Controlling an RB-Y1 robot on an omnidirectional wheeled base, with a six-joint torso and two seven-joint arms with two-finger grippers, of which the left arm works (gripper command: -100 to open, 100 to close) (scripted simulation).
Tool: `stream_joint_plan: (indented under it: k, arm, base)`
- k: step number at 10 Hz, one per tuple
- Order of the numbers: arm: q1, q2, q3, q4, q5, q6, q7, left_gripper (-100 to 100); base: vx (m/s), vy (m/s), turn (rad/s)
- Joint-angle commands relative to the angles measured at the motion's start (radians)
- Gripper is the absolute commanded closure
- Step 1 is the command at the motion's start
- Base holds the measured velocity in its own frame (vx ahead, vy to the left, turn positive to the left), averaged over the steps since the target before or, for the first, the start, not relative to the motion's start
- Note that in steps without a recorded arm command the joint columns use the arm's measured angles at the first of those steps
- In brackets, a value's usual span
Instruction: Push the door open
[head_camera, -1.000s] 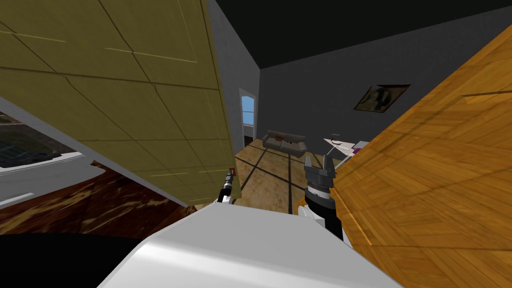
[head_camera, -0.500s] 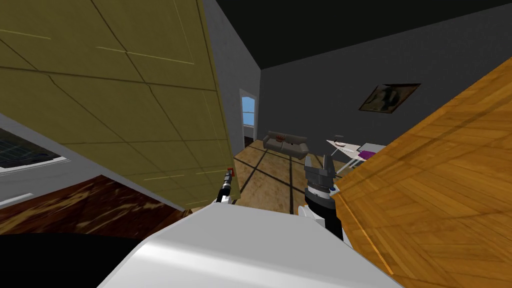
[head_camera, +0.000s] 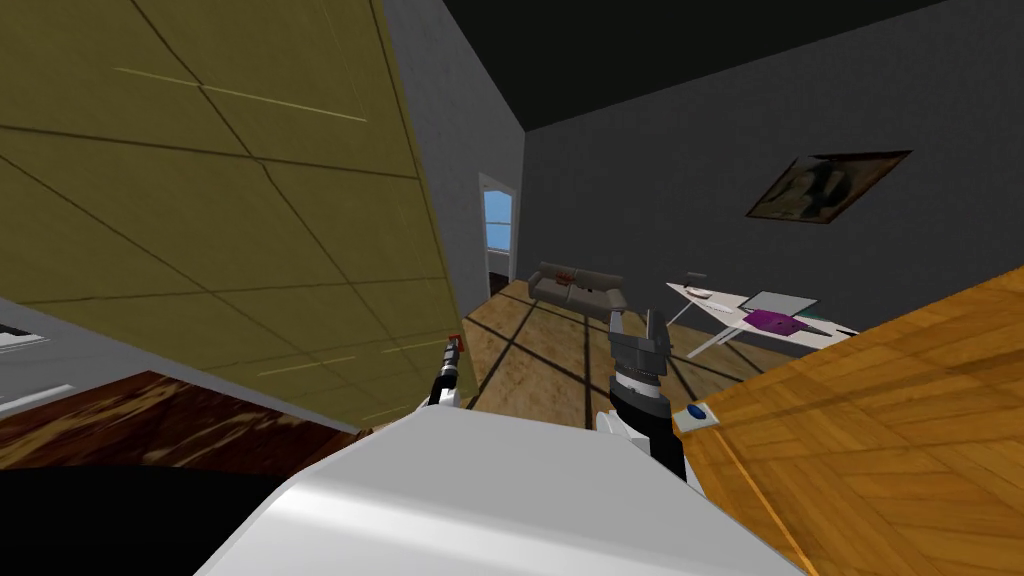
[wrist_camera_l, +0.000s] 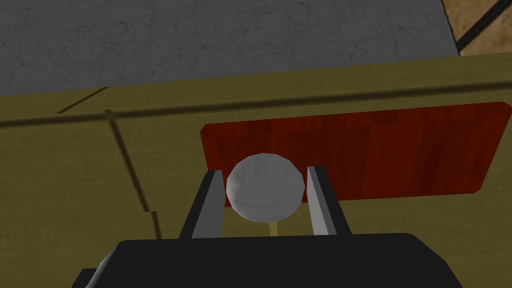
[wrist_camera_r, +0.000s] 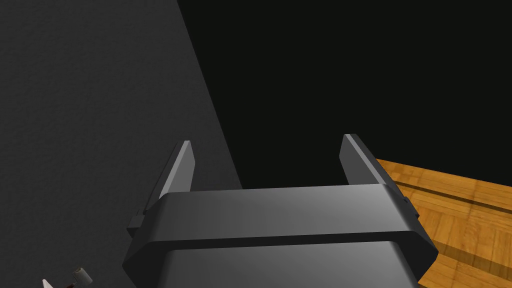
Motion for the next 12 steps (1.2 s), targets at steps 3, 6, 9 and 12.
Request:
stream_joint_plan:
  k: [3,6,9,12]
  arm:
    - [-0.005,0.003,0.04,0.005,0.024,-0.006,-0.008,100]
    - [0.0,0.007,0.057,0.001,0.036,-0.002,-0.015,100]
    - [0.002,0.014,0.084,0.002,0.055,-0.006,-0.026,100]
    - [0.006,0.019,0.121,0.003,0.08,-0.01,-0.041,100]
  base:
    - [0.201,-0.031,0.055]
    - [0.139,-0.013,0.037]
    - [0.207,-0.014,0.044]
    - [0.232,0.009,0.049]
